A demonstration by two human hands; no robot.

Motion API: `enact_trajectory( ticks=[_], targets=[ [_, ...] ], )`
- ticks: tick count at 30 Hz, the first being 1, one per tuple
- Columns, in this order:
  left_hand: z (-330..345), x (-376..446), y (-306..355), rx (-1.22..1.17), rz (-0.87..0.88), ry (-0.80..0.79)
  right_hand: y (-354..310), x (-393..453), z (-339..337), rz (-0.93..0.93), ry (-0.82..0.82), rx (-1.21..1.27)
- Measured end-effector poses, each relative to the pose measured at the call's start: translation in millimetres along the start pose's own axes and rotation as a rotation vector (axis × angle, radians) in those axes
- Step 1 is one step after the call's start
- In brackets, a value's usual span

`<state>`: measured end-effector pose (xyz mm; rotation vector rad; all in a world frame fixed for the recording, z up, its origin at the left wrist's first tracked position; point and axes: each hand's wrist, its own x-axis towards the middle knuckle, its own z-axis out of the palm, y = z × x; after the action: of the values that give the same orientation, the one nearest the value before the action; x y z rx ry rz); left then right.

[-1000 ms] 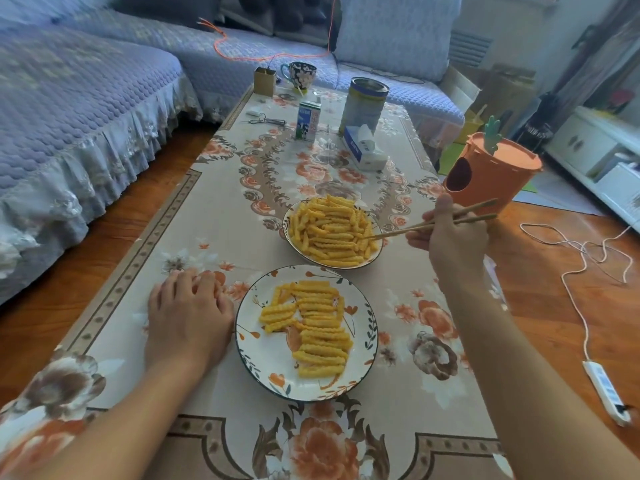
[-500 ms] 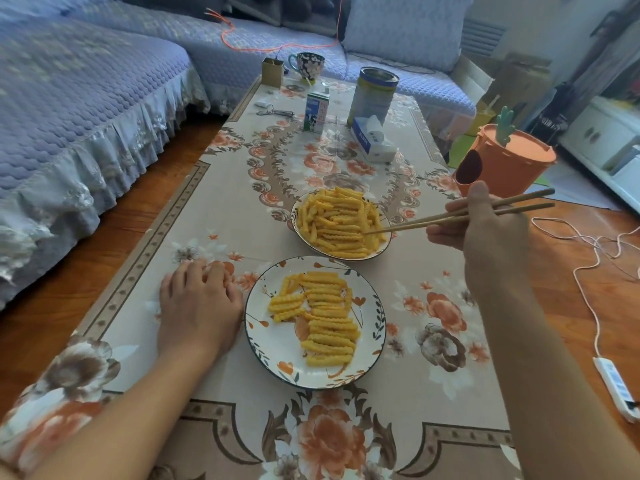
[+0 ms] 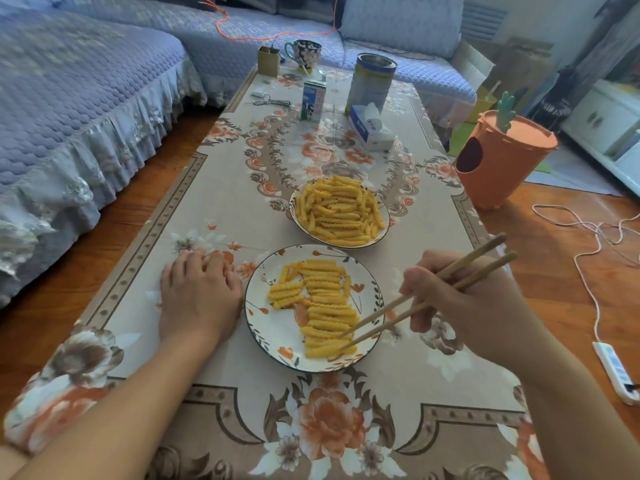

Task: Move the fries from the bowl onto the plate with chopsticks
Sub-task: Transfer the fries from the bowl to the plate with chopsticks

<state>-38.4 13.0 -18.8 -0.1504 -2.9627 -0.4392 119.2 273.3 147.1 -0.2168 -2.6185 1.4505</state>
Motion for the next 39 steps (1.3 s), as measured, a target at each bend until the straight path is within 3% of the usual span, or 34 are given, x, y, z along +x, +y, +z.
enact_trajectory(
  ticks=[11,14,17,19,30,36,39],
  targets=[
    [0,-1,0,0.008,0.003,-0.003,12,3,-2,0.048,0.014,0.227],
    [0,-1,-1,0.005,0.008,0.003,12,19,-15,0.059,0.233,0.413],
    [1,0,-1,0.01,0.009,-0.004,34,57,-24,0.071,0.558,0.337],
    [1,0,-1,0.011,0.006,-0.01,49,85,-23,0.079,0.656,0.245],
    [1,1,0,0.019,0.01,0.004,72,144,6,0.045,0.737,0.059],
    [0,1,0,0.021,0.006,-0.001,58,129,-14,0.123,0.855,0.235],
    [-1,0,0,0.021,0.005,-0.004,41,107,-24,0.117,0.819,0.334]
  ],
)
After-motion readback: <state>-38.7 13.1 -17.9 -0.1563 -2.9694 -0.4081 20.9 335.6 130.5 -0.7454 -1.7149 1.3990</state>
